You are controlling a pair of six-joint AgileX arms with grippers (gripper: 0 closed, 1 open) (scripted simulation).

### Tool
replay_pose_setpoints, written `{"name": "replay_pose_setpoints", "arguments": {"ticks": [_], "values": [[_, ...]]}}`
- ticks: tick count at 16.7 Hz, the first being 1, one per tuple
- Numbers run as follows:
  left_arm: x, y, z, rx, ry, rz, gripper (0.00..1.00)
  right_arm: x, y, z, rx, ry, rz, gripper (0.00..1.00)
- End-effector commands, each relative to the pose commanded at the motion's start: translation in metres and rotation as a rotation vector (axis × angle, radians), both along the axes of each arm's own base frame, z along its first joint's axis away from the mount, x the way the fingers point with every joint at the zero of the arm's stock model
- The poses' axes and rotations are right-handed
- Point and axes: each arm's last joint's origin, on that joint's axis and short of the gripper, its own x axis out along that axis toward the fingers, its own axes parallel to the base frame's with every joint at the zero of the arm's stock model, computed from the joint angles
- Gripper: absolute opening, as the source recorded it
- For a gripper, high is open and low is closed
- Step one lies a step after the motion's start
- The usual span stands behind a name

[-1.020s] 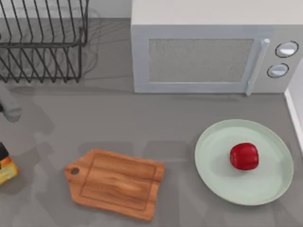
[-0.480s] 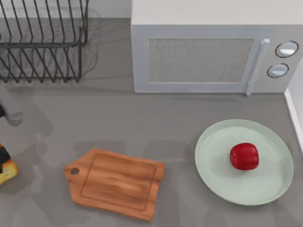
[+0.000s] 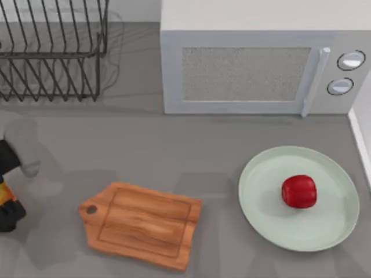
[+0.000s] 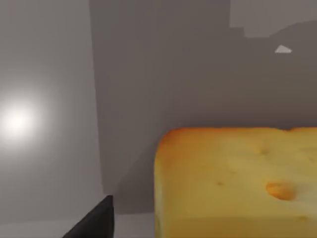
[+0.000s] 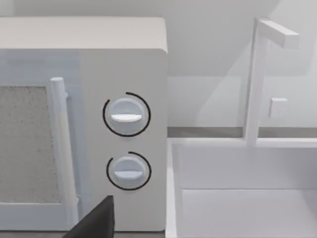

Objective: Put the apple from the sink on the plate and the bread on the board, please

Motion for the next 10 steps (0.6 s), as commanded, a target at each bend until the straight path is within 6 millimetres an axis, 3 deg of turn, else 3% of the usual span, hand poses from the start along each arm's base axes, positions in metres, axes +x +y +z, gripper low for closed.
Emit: {"name": "replay_pose_setpoints", "arguments": {"ticks": [3, 10], "values": [[0.0, 0.0, 0.0, 0.0, 0.0, 0.0, 1.0, 0.0, 0.0, 0.0, 0.0, 0.0, 0.0, 1.0], [0.0, 0.0, 0.0, 0.0, 0.0, 0.0, 0.47, 0.0, 0.0, 0.0, 0.0, 0.0, 0.0, 1.0]]}}
